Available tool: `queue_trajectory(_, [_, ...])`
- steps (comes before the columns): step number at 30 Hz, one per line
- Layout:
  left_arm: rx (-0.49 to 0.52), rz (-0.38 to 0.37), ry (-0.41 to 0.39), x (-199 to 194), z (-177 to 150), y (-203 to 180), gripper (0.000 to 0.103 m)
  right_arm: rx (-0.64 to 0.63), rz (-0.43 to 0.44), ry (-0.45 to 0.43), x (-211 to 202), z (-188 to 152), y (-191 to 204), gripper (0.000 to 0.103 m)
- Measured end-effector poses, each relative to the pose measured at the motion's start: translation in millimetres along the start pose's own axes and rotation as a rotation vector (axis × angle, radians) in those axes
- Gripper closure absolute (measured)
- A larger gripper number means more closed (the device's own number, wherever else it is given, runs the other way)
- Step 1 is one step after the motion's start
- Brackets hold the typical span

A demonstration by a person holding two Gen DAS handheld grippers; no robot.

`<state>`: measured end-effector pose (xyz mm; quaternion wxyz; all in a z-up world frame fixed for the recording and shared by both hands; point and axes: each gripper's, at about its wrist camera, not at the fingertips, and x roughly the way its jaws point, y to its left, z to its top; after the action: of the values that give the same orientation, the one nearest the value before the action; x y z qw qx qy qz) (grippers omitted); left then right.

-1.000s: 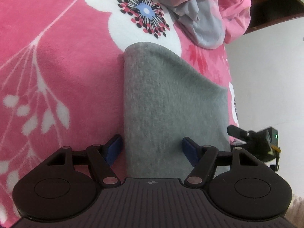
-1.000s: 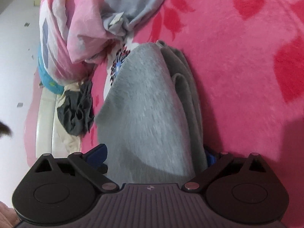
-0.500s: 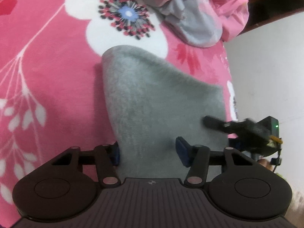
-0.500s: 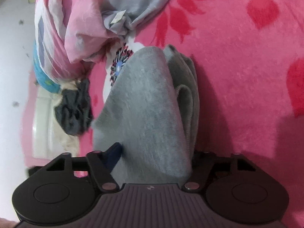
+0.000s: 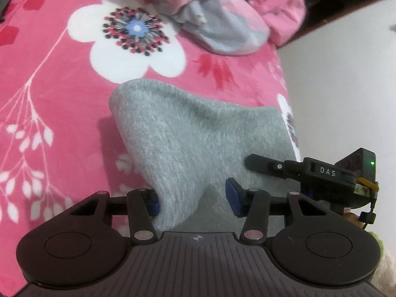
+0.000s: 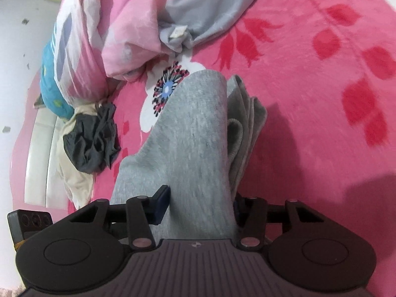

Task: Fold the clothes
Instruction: 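Lift the folded sweatshirt up with both grippers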

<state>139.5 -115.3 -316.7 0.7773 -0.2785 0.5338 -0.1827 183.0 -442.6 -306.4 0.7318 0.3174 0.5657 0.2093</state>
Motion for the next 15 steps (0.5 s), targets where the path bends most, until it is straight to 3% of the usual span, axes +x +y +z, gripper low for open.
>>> queue_trajectory(3, [0.034,-0.025,0.017,-21,-11,-12,0.055,0.039,-0.004,-0.101,-28,-26,15,0.051])
queue_trajectory(15, [0.298,-0.166,0.105,-112,-63,-87,0.055,0.125,-0.069,-0.270,-144,-166,88,0.051])
